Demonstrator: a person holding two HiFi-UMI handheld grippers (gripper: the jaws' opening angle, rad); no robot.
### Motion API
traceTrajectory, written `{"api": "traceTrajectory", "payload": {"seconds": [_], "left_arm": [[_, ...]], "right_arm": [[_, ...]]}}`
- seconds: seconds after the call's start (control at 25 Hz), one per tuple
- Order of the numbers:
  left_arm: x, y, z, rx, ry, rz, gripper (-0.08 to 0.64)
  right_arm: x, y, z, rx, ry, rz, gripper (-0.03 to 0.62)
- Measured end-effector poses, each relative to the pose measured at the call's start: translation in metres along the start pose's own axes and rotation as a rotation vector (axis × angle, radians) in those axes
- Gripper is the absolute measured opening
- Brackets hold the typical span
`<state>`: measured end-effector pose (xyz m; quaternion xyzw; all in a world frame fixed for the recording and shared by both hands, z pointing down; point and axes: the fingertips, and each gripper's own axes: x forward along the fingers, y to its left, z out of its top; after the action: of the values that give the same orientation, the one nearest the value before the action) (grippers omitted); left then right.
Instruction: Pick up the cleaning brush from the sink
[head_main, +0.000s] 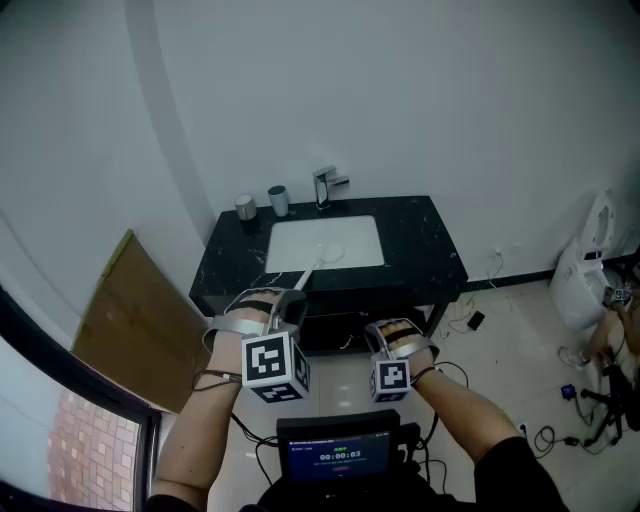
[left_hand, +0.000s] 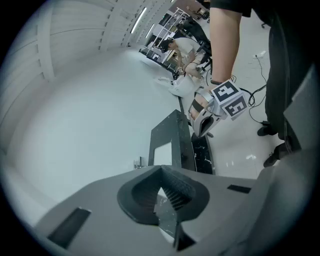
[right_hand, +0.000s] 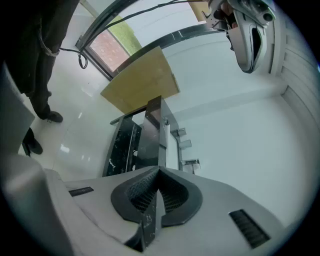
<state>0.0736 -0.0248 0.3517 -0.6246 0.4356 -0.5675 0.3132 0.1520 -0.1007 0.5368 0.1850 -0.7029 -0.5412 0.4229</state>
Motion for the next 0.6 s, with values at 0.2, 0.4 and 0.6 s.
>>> {"api": "traceTrajectory", "payload": {"seconds": [0.2, 0.4, 0.6], "left_arm": [[-0.004, -0.001, -0.007, 0.001, 0.015, 0.012, 0.017], [-0.005, -0.004, -0.011, -0.003, 0.019, 0.014, 0.017], [-0.004, -0.002, -0.017, 0.003, 0.028, 0.009, 0.017]], "right_arm": [[-0.003, -0.003, 0.011, -0.005, -0.026, -0.024, 0.000], [-0.003, -0.001, 0.017, 0.007, -0.026, -0.017, 0.000], [0.000, -0.001, 0.016, 0.014, -0.017, 0.000, 0.000]]}}
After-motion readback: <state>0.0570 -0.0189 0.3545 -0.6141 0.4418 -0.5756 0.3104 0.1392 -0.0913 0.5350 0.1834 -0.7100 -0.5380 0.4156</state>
